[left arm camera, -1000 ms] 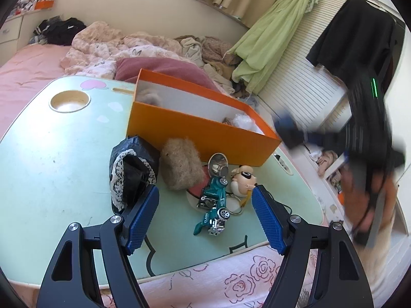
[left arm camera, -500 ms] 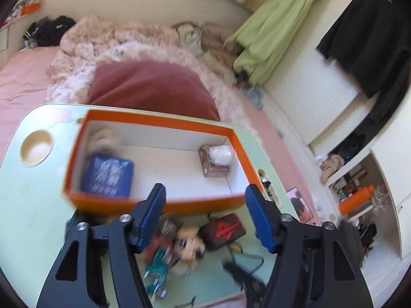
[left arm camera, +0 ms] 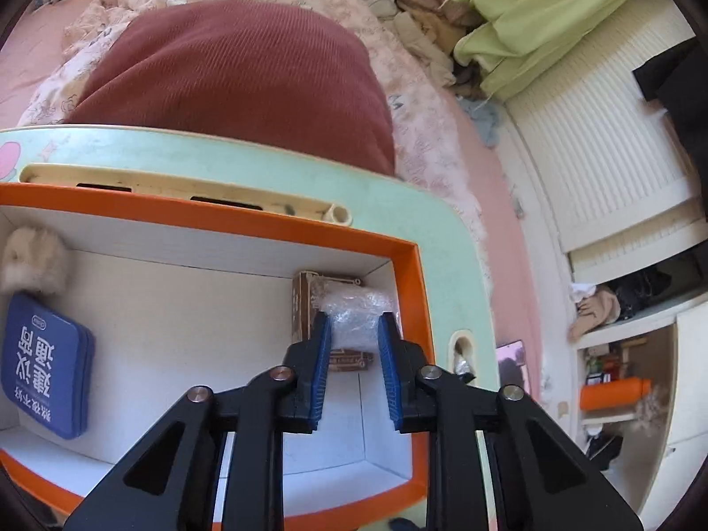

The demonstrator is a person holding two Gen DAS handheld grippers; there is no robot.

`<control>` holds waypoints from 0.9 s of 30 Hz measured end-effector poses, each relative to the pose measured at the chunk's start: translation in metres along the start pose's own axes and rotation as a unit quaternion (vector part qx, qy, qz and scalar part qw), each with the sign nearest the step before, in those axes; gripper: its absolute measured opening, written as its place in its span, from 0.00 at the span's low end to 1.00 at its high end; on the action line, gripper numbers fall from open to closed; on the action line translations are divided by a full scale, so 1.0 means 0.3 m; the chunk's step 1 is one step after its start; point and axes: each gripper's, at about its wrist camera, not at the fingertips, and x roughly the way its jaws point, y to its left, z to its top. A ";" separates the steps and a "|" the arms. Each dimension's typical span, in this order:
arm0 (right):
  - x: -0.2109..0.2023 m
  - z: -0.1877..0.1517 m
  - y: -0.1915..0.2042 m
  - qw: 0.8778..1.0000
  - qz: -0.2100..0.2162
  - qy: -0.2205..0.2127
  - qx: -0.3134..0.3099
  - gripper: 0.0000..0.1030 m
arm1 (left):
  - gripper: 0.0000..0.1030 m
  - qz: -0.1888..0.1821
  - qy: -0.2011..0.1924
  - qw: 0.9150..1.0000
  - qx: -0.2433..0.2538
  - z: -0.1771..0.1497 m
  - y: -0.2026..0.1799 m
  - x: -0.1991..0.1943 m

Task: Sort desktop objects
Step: 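Grasp the clear plastic bag in the box with the left gripper, then lift the plastic bag out and set it on the table, left gripper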

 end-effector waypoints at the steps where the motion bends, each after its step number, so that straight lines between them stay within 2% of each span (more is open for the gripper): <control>1: 0.000 0.001 0.000 1.000 0.000 0.000 0.000 0.82 | 0.09 0.000 0.002 1.000 0.004 -0.003 0.004 -0.003; 3: -0.001 -0.007 0.002 1.000 0.003 0.000 -0.001 0.82 | 0.07 -0.009 -0.004 1.000 0.005 -0.008 0.029 -0.037; 8: -0.001 -0.013 0.007 1.000 0.005 -0.001 0.001 0.82 | 0.06 -0.050 -0.060 0.997 0.025 -0.050 0.085 -0.228; 10: 0.000 -0.012 0.010 1.000 0.004 -0.001 0.001 0.82 | 0.06 -0.072 -0.084 0.993 0.051 -0.112 0.115 -0.337; 12: -0.002 -0.011 0.008 1.000 0.005 0.000 0.001 0.82 | 0.06 -0.078 -0.102 0.989 0.073 -0.169 0.145 -0.406; 13: -0.002 -0.010 0.005 1.000 0.007 0.000 0.003 0.82 | 0.06 -0.075 -0.116 0.987 0.088 -0.232 0.184 -0.458; 15: -0.015 0.007 0.002 1.000 0.014 -0.006 0.011 0.75 | 0.06 -0.061 -0.131 0.984 0.105 -0.338 0.265 -0.516; 16: -0.030 0.025 0.001 1.000 0.018 -0.014 0.014 0.62 | 0.06 -0.055 -0.133 0.983 0.113 -0.388 0.301 -0.533; 17: -0.054 0.058 0.005 0.999 0.022 -0.029 0.017 0.53 | 0.06 -0.051 -0.136 0.982 0.118 -0.427 0.337 -0.541; 20: -0.118 0.193 0.053 0.997 0.006 -0.070 0.011 0.53 | 0.06 -0.038 -0.149 0.982 0.106 -0.531 0.462 -0.547; 21: -0.106 0.253 0.082 0.998 -0.011 -0.059 -0.003 0.53 | 0.06 -0.043 -0.150 0.983 0.101 -0.551 0.490 -0.538; 22: -0.077 0.305 0.119 0.999 -0.032 -0.034 -0.021 0.47 | 0.06 -0.056 -0.140 0.983 0.110 -0.571 0.506 -0.516; 24: 0.031 0.396 0.177 0.995 -0.081 0.033 -0.053 0.40 | 0.06 -0.047 -0.122 0.981 0.143 -0.590 0.482 -0.467; 26: 0.158 0.459 0.195 0.987 -0.114 0.090 -0.061 0.36 | 0.07 0.021 -0.127 0.976 0.177 -0.621 0.461 -0.408; 27: 0.210 0.475 0.192 0.984 -0.123 0.110 -0.060 0.35 | 0.10 0.043 -0.120 0.974 0.190 -0.626 0.452 -0.380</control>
